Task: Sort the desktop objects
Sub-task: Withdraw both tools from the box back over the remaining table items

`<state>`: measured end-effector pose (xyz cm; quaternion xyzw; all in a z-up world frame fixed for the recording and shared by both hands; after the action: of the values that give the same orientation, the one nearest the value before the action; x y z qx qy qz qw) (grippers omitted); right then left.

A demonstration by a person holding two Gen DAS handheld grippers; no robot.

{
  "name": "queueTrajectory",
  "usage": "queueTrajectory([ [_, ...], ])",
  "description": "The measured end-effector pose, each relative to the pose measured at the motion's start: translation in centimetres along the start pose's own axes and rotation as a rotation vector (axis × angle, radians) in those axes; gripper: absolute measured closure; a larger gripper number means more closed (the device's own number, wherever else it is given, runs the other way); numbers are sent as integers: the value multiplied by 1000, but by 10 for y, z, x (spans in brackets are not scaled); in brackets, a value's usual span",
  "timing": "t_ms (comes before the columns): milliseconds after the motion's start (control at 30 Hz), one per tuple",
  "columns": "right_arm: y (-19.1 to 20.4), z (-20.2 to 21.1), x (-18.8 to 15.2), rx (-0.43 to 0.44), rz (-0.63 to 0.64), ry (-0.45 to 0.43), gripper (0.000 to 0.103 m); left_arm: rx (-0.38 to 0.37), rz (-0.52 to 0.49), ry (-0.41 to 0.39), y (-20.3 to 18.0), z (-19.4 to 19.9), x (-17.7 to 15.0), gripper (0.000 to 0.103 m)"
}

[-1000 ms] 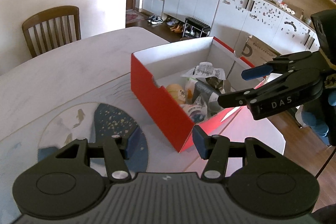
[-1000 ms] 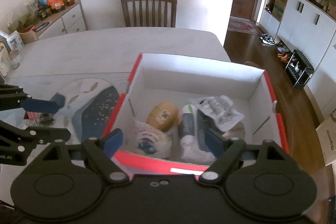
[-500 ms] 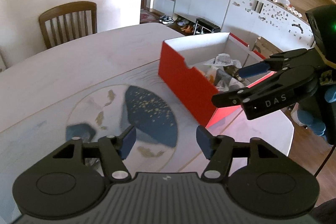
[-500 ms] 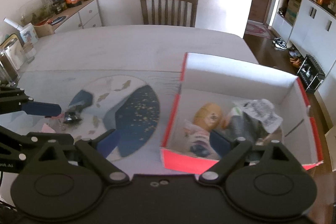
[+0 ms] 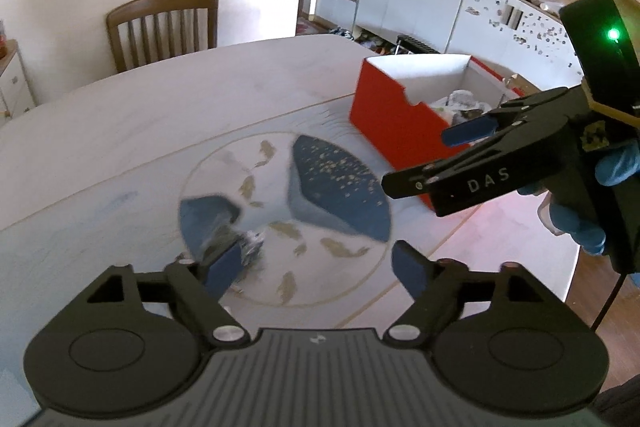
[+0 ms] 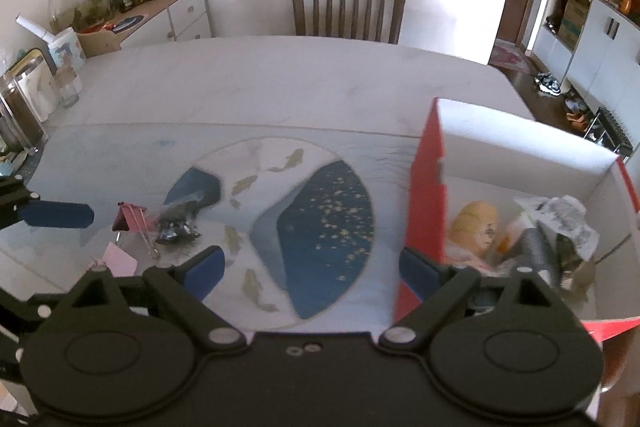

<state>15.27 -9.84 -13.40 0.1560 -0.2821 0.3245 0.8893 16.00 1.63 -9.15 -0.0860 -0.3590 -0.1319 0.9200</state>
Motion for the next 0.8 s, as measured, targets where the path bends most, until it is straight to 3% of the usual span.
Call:
queueTrajectory([
  [100,12,-10,0,-4,12,9,9,14,6,10,10,-1,-9,16],
  [333,34,-29,3,-13,29,26,9,43,19,38,30,-5,-33,3],
  [800,68,-67,11,-5,83,66,9,99,85,98,62,-16,-77,2],
])
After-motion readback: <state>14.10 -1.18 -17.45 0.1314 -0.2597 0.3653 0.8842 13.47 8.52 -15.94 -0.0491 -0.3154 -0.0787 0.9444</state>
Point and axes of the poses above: each gripper's, at about its wrist camera, not at the fingertips, and z roughly against the way its jaws point, y to its left, x to its top, the point moved 10 cm from there along -z, roughly the way its jaws point, and after that the axes turned 4 degrees about -z, right-handed, at the moved point
